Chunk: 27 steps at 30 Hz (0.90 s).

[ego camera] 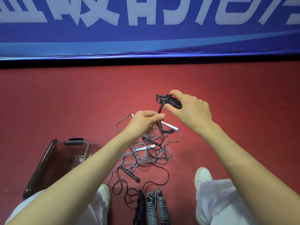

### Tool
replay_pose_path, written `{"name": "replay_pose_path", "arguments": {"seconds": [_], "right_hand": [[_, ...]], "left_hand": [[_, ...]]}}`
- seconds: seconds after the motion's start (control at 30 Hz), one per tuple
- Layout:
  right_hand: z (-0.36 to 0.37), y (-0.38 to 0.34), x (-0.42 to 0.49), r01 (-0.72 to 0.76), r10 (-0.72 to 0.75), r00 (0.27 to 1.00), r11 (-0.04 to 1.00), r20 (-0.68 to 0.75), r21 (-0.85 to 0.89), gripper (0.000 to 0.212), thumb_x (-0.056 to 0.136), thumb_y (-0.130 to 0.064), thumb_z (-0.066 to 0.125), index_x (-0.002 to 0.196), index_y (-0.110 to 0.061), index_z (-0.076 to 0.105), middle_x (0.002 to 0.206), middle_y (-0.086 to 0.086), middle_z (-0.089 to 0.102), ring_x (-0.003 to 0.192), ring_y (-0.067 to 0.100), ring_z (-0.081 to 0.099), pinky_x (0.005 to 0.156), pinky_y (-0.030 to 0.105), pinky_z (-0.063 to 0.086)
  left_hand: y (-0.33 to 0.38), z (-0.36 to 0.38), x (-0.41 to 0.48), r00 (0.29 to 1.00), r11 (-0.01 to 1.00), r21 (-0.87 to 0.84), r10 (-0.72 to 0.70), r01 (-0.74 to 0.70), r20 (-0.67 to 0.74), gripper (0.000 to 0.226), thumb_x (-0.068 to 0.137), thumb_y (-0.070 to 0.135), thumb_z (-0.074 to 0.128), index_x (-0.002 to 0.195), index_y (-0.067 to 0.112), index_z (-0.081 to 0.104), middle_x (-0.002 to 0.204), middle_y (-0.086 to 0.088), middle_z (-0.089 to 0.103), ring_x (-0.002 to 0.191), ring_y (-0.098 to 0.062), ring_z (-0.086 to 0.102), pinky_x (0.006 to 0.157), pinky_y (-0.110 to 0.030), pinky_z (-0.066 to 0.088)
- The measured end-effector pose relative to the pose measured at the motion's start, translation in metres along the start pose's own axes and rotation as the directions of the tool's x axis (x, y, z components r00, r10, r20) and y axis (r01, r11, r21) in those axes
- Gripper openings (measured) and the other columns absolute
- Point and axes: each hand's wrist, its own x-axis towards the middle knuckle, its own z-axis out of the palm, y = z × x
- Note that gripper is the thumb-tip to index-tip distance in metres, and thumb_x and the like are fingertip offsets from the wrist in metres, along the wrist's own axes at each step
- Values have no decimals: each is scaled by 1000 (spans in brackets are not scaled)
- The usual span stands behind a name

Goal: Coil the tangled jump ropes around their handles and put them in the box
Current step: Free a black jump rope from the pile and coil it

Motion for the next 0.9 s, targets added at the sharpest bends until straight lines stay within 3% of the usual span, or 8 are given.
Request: {"name": "replay_pose_path", "arguments": {"seconds": [0.17, 0.33, 0.4, 0.5, 0.57, 0.67, 0.8, 0.9], "right_hand": [[-7, 6, 2, -129, 129, 992, 974, 14, 184, 36, 87, -64, 49, 114, -41, 51, 88, -4, 69, 92, 31, 62, 80, 37, 41], [-3, -1, -1, -159, 136, 987, 905, 85, 394, 33, 82, -64, 56, 108, -45, 56, 79, -6, 64, 82, 19, 60, 78, 36, 44], [-5, -1, -1, -139, 93, 989, 859, 117, 493, 30, 82, -61, 59, 107, -43, 58, 75, -6, 63, 77, 15, 60, 79, 37, 46], [-9, 2, -3, -106, 4, 988, 754, 157, 648, 21, 86, -48, 65, 103, -37, 62, 62, -4, 57, 59, 10, 50, 67, 33, 41], [-11, 4, -4, -119, -47, 979, 660, 199, 742, 15, 87, -40, 67, 100, -33, 63, 63, 8, 61, 57, 14, 49, 61, 39, 43], [-10, 2, -5, -194, -36, 968, 524, 250, 829, 13, 89, -36, 66, 96, -28, 59, 80, 31, 63, 61, 27, 55, 58, 47, 49], [0, -10, -7, -264, 49, 962, 426, 269, 865, 27, 90, -37, 62, 90, -17, 44, 76, 16, 62, 59, 26, 57, 58, 39, 49], [1, -17, -7, -250, 87, 968, 416, 235, 874, 35, 89, -42, 60, 91, -15, 37, 76, 16, 63, 55, 26, 60, 55, 38, 51]], "left_hand": [[2, -1, -1, 990, 961, -238, -128, 139, 59, 9, 91, 19, 65, 85, 13, 64, 50, 6, 50, 38, -4, 36, 43, -16, 40], [-3, 4, 0, 996, 951, -296, -87, 84, 4, 8, 93, 11, 60, 98, 5, 63, 71, -7, 69, 57, -11, 67, 62, -20, 57], [-3, 4, 0, 999, 966, -257, -38, 37, -2, 7, 95, 11, 58, 95, 6, 63, 78, -10, 69, 63, -12, 69, 67, -21, 58], [-1, 1, -1, 999, 975, -223, 32, -23, 38, 9, 95, 10, 57, 93, 11, 66, 81, -11, 69, 68, -12, 69, 73, -22, 57], [0, -1, -2, 995, 983, -163, 94, -85, 46, 12, 95, 8, 57, 94, 13, 68, 79, -9, 68, 69, -11, 67, 76, -22, 56], [2, -1, -2, 981, 975, -107, 190, -193, -38, 15, 95, 6, 55, 98, 13, 69, 77, -7, 69, 71, -8, 67, 78, -24, 56], [1, 4, -4, 957, 954, -101, 275, -283, -90, 25, 97, 7, 54, 102, 27, 69, 96, 8, 73, 99, -5, 67, 86, -22, 52], [3, 3, -4, 968, 923, -299, 252, -243, -8, 35, 85, 5, 58, 112, 26, 66, 108, 7, 71, 108, -9, 62, 97, -25, 46]]}}
